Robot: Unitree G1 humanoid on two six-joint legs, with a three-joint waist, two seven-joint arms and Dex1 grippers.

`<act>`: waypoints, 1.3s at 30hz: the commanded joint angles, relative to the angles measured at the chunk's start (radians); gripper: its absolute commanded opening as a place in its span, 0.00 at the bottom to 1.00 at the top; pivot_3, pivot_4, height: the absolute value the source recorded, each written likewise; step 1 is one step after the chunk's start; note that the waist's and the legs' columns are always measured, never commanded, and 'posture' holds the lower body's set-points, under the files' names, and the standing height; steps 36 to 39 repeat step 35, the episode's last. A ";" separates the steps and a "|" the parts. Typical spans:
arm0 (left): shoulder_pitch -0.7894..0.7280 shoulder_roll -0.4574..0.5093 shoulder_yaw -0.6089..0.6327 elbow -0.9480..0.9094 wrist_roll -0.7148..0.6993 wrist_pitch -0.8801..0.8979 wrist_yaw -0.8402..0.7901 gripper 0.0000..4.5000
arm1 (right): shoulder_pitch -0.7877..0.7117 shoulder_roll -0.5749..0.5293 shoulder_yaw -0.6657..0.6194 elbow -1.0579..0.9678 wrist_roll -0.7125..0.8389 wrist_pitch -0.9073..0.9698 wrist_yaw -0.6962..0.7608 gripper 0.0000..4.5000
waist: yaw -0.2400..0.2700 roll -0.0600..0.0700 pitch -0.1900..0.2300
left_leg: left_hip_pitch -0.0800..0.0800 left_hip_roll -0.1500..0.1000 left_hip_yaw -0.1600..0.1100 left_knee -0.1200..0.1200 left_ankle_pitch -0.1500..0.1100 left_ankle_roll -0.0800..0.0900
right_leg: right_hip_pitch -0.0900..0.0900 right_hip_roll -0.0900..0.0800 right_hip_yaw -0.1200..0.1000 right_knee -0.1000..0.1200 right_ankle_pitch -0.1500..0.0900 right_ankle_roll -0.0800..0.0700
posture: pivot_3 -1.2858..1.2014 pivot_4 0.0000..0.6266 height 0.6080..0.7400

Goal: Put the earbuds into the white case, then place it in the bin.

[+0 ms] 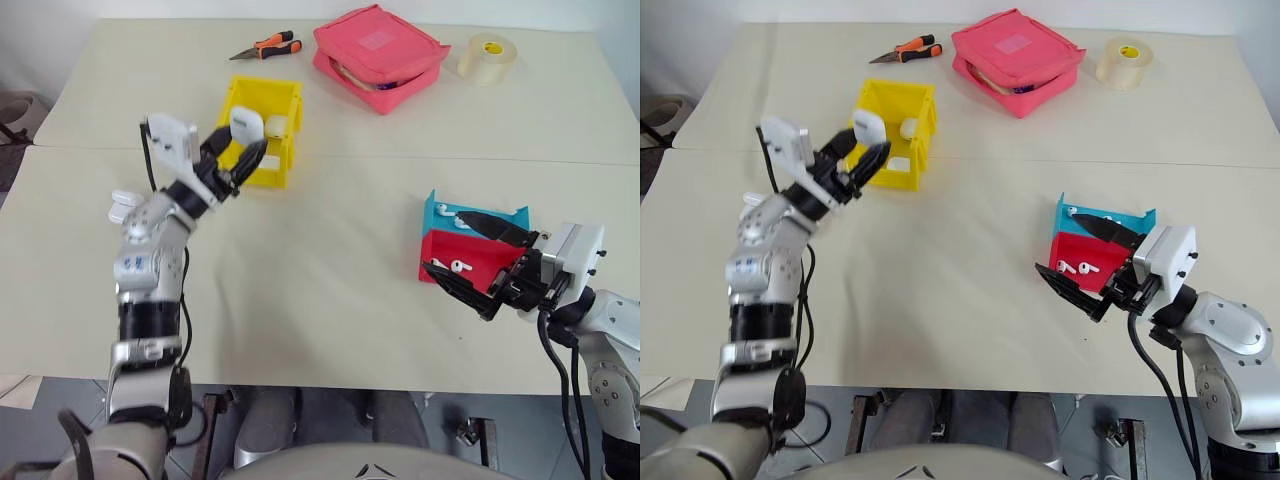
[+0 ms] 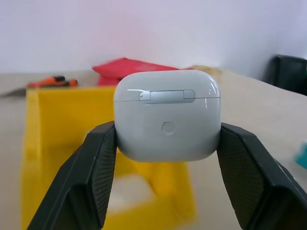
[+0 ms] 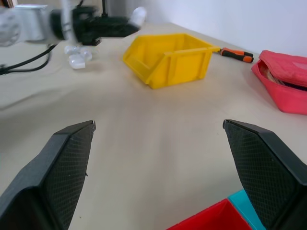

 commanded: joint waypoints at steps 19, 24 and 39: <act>-0.072 0.146 -0.060 0.118 0.063 -0.096 -0.289 1.00 | 0.086 -0.004 -0.025 -0.072 0.008 -0.020 -0.054 1.00 | -0.007 -0.002 0.001 | 0.001 0.001 0.011 -0.003 0.000 0.000 | -0.002 0.000 0.000 0.000 0.000 0.000 | 0.52 0.24 1.00; 0.081 0.253 -0.071 0.026 0.031 -0.188 -0.504 1.00 | 0.114 -0.060 -0.067 -0.017 0.025 -0.019 0.038 1.00 | -0.009 -0.001 0.001 | 0.001 0.002 0.011 -0.003 0.000 0.000 | -0.002 0.000 0.000 0.000 0.000 0.000 | 0.52 0.24 1.00; 0.285 0.269 -0.102 -0.182 0.035 -0.271 -0.593 1.00 | 0.109 -0.102 -0.115 0.106 0.002 -0.069 0.133 1.00 | -0.001 -0.002 0.001 | 0.001 0.002 0.011 -0.002 0.000 0.000 | 0.000 0.000 0.000 0.000 0.000 0.000 | 0.52 0.24 1.00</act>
